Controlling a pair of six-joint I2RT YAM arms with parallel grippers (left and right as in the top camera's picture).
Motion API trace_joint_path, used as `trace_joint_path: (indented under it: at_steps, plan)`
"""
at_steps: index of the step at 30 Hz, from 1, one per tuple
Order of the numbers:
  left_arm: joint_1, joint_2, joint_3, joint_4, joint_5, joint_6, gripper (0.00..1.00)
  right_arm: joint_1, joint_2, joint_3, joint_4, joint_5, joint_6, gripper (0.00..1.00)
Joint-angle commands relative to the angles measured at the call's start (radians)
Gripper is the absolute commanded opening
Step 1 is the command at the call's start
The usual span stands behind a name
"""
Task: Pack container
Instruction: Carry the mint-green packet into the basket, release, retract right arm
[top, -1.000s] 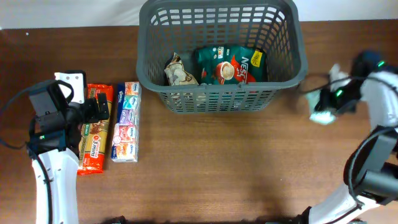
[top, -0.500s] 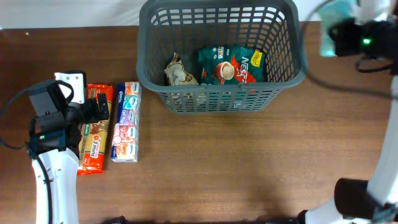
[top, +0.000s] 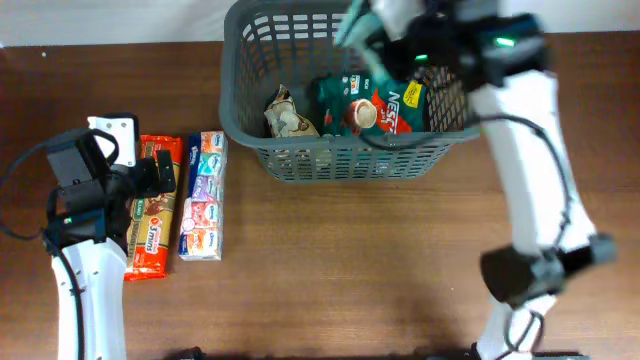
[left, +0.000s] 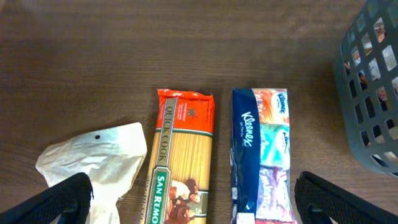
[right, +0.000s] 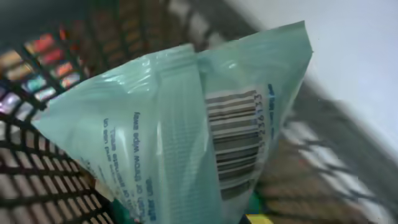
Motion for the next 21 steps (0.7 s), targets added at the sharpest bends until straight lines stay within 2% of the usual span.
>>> trace_joint_path:
  at_steps: [1,5,9,15,16,19,21]
  plan:
    - [0.004,0.005,0.018,0.003,0.018,0.013,0.99,0.038,0.094,0.001,0.000,-0.006,-0.010,0.04]
    - [0.004,0.005,0.018,0.003,0.017,0.013,0.99,0.051,0.135,0.001,-0.048,-0.010,-0.006,0.04]
    - [0.004,0.005,0.018,0.003,0.018,0.013,0.99,0.061,0.152,0.000,-0.068,-0.031,0.007,0.13]
    - [0.004,0.005,0.018,0.003,0.018,0.013,0.99,0.061,0.185,-0.003,-0.090,-0.095,0.018,0.15]
    - [0.004,0.005,0.018,0.003,0.018,0.013,0.99,0.061,0.185,-0.003,-0.089,-0.093,0.018,0.20]
    - [0.004,0.005,0.018,0.003,0.017,0.013,0.99,0.056,0.160,-0.001,-0.092,-0.078,0.027,0.59]
    - [0.004,0.005,0.018,0.003,0.018,0.013,0.99,0.049,0.128,-0.001,-0.090,-0.040,0.047,0.63]
